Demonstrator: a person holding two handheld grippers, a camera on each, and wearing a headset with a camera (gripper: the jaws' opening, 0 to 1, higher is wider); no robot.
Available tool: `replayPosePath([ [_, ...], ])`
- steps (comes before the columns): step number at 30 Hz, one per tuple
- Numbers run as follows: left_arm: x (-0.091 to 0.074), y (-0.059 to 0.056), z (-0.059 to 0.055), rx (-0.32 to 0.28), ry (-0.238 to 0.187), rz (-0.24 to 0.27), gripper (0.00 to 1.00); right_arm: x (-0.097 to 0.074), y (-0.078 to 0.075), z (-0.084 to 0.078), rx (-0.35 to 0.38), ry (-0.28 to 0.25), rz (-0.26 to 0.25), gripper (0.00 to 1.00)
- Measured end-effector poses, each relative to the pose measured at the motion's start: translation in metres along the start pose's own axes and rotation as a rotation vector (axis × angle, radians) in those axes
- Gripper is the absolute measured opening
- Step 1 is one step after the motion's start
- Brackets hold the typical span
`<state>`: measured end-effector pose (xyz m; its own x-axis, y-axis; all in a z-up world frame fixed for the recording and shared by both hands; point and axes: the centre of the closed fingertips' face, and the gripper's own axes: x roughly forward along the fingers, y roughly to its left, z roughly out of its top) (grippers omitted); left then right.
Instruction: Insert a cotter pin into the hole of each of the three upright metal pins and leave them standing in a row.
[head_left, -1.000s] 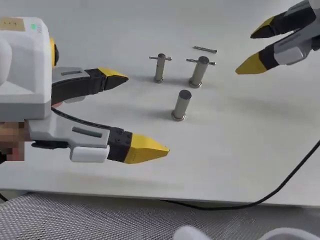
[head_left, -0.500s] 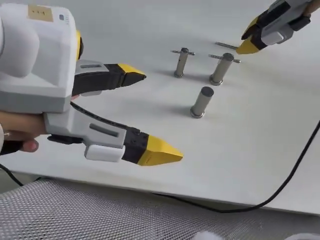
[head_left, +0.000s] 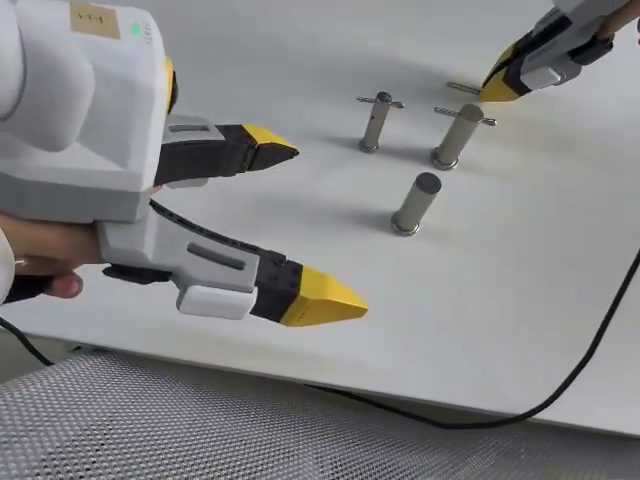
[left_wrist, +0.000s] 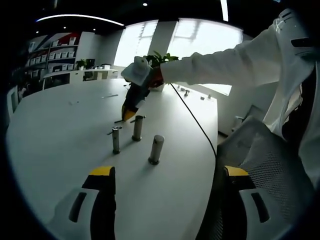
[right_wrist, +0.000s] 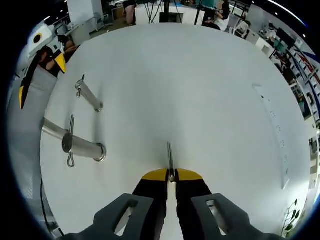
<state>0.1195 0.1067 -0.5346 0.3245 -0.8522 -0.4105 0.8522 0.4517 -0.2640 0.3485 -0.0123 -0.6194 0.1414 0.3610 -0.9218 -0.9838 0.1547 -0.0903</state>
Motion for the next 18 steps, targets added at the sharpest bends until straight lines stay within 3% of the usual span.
replayPosePath([
  [2, -0.001, 0.0, 0.001, 0.006, -0.002, 0.0, 0.87, 0.0, 0.0, 0.002, -0.079, 0.0, -0.003, 0.0],
  [6, -0.001, 0.0, 0.002, 0.02, 0.013, 0.0, 0.87, -0.002, 0.001, 0.002, -0.037, 0.0, -0.009, 0.0],
  [9, -0.002, 0.001, 0.005, 0.034, 0.024, 0.003, 0.86, -0.003, 0.002, 0.002, -0.097, 0.001, -0.016, 0.0],
  [18, -0.003, 0.002, 0.012, 0.01, -0.007, 0.006, 0.85, -0.009, 0.006, 0.0, -0.097, -0.008, -0.073, 0.0],
])
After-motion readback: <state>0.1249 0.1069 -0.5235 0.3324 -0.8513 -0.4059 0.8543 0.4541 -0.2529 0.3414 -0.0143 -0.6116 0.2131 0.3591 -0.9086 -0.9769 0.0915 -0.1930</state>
